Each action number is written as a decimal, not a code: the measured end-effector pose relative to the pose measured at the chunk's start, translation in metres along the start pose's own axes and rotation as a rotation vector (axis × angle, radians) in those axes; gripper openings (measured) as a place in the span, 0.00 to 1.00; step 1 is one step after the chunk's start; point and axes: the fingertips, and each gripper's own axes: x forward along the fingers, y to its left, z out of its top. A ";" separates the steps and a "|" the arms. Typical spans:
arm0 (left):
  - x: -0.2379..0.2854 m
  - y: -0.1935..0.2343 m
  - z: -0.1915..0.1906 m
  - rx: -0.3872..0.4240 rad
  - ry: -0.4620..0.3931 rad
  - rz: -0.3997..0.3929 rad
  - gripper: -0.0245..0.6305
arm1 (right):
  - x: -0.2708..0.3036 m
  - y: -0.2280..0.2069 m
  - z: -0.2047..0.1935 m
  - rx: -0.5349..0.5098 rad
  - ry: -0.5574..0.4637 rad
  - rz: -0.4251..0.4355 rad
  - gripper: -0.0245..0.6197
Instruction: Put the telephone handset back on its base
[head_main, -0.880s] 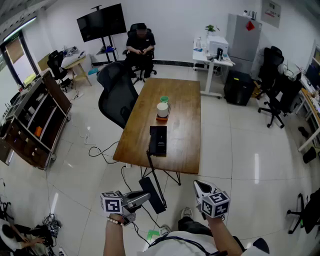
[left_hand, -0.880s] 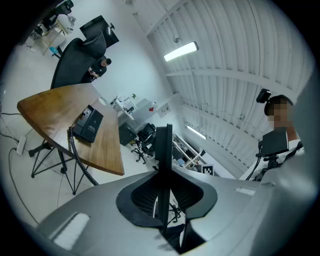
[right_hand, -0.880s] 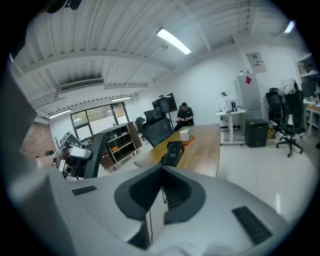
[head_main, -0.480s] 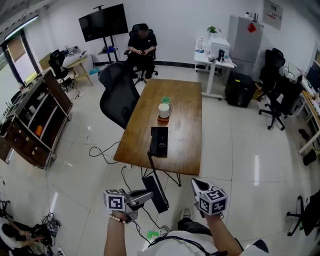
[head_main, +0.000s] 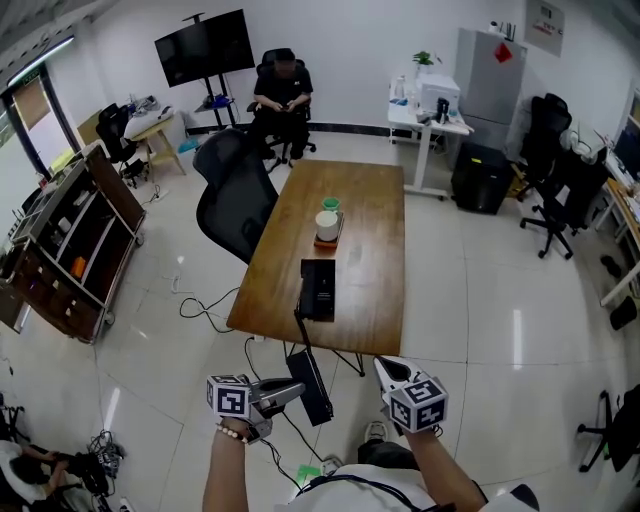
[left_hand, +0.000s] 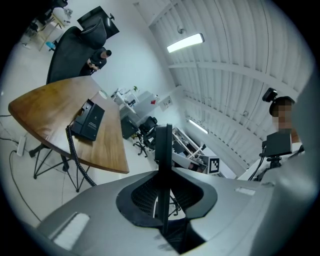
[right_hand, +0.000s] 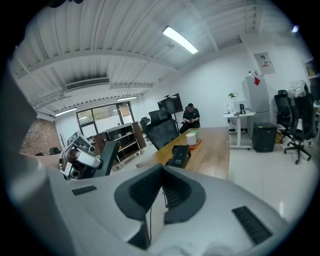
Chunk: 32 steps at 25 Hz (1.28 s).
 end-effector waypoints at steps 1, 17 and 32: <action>0.000 0.004 0.004 0.003 0.004 0.007 0.15 | 0.002 -0.001 0.000 0.002 0.000 0.007 0.04; -0.015 0.081 0.096 0.016 0.051 0.154 0.15 | 0.040 -0.049 0.034 -0.034 0.018 0.124 0.05; 0.048 0.200 0.153 -0.016 0.260 0.015 0.15 | 0.167 -0.055 0.054 0.027 0.093 0.012 0.05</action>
